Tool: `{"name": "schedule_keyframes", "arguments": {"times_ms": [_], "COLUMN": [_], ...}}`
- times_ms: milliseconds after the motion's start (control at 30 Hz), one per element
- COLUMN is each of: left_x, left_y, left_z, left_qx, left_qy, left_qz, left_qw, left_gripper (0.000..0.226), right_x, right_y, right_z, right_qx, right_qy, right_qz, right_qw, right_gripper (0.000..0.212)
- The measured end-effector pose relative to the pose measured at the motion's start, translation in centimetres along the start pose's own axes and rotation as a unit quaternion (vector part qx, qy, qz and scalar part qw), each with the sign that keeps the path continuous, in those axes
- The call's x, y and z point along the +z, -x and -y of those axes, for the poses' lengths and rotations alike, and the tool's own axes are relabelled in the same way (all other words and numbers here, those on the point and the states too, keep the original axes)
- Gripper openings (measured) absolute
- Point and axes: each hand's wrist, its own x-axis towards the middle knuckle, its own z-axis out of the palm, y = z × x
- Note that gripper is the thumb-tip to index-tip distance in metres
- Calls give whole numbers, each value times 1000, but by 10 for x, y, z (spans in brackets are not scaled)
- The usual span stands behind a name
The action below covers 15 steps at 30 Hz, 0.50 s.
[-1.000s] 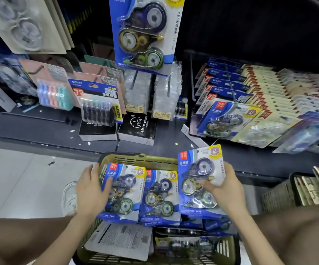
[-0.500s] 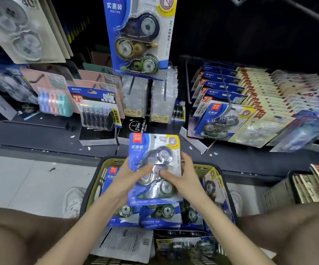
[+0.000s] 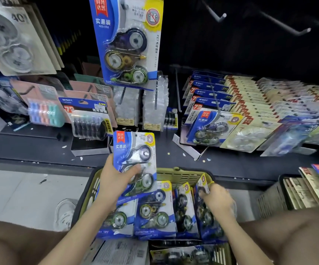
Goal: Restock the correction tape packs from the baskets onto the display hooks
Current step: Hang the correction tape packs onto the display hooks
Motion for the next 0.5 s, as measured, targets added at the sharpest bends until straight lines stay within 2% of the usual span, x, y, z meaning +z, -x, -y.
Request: {"name": "schedule_keyframes", "arguments": {"times_ms": [133,300,367,433,500], "left_x": [-13,-32,-40,-48,-56], "left_y": [-2,-8,-8,-7,-5], "left_z": [-20,-50,-62,-73,-84], "left_qx": [91,145,166,179,191], "left_qy": [-113,-135,-128,-100,-69], "left_qz": [-57,-70,-82,-114,-152], "left_qw": [988,978,974,972,967], "left_gripper": [41,43,43,43,41], "right_x": [-22,-76,-102,-129,-150], "right_y": [2,11,16,23,27], "right_z": [8,17,23,34,51], "right_qx": [7,-68,-107,-123,-133], "right_qy": [-85,-217,-355,-490,-579], "right_qz": [-33,-43,-18,-2,-14], "right_qw": [996,973,929,863,804], "right_gripper": [25,36,31,24,24]}}
